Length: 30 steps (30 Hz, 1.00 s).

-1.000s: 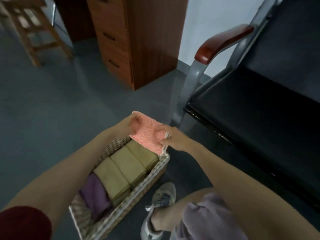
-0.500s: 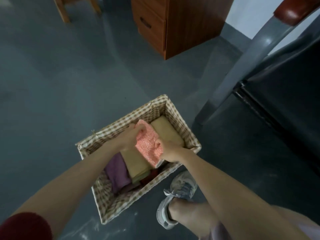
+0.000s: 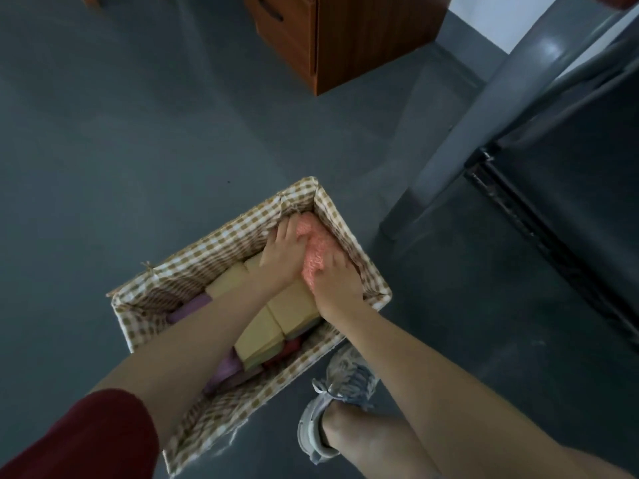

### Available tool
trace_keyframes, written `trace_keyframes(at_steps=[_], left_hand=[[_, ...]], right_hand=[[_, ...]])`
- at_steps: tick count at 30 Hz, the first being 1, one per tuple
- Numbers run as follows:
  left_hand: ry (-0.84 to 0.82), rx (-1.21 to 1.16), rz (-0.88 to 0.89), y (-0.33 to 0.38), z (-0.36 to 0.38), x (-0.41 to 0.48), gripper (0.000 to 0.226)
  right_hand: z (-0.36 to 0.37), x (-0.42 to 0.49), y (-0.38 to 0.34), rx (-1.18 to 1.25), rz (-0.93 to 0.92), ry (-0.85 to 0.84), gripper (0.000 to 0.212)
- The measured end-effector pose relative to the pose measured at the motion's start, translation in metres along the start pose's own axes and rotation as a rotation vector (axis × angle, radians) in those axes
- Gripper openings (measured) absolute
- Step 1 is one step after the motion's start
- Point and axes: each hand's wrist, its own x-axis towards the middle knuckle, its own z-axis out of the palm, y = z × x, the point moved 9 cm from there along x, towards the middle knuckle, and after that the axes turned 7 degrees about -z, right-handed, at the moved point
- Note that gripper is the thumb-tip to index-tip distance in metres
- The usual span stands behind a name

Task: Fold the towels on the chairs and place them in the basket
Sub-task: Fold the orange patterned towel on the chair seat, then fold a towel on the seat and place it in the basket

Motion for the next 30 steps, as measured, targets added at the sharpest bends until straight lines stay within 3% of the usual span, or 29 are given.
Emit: trace_keyframes(at_steps=[2,6,11,18,21,25,30], left_hand=[[-0.012,0.009,-0.011,0.005,0.007,-0.005,0.048],[-0.286,0.020,-0.013,0.006,0.040,-0.008,0.089],[-0.381,0.002,-0.077,0.005,0.035,0.001,0.093],[-0.306,0.112,-0.045,0.018,-0.020,-0.044,0.048],[-0.280,0.133,0.019,0.045,-0.051,-0.072,0.039],[-0.079,0.098,0.148,0.114,-0.129,-0.108,0.033],[0.121,0.048,0.440,0.244,-0.217,-0.170,0.031]], right_hand=[[0.016,0.003,-0.002,0.028,0.021,-0.108,0.052],[0.030,-0.004,0.001,0.149,-0.005,-0.210,0.060],[0.013,-0.014,0.007,0.231,-0.024,-0.121,0.055],[-0.033,-0.050,0.020,0.192,-0.001,0.056,0.044],[-0.067,-0.085,0.034,0.222,0.018,0.166,0.037],[-0.120,-0.160,0.081,0.217,0.133,0.331,0.029],[-0.160,-0.310,0.168,0.257,0.348,0.562,0.032]])
